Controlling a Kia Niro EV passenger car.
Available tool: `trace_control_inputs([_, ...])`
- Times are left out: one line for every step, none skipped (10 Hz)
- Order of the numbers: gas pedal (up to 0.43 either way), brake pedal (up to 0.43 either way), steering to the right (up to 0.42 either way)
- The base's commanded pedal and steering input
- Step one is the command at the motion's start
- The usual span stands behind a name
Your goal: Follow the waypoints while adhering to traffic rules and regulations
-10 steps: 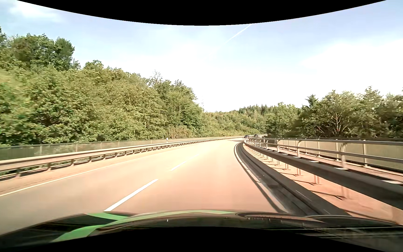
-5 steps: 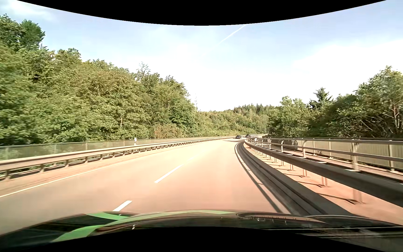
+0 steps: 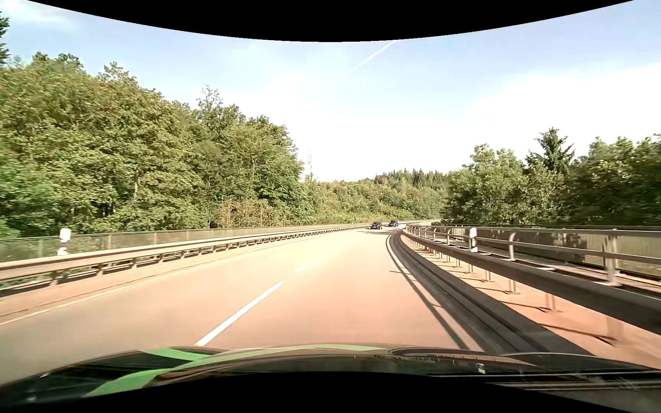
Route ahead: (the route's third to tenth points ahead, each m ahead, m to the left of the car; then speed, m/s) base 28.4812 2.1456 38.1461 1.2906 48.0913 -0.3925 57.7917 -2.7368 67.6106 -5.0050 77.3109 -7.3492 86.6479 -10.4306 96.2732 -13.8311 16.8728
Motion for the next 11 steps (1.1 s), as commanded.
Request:
trace_control_inputs([0.138,0.000,0.017])
trace_control_inputs([0.150,0.000,0.017])
trace_control_inputs([0.157,0.000,0.017])
trace_control_inputs([0.157,0.000,0.017])
trace_control_inputs([0.157,0.000,0.018])
trace_control_inputs([0.157,0.000,0.019])
trace_control_inputs([0.157,0.000,0.019])
trace_control_inputs([0.157,0.000,0.020])
trace_control_inputs([0.157,0.000,0.021])
trace_control_inputs([0.157,0.000,0.021])
trace_control_inputs([0.157,0.000,0.021])
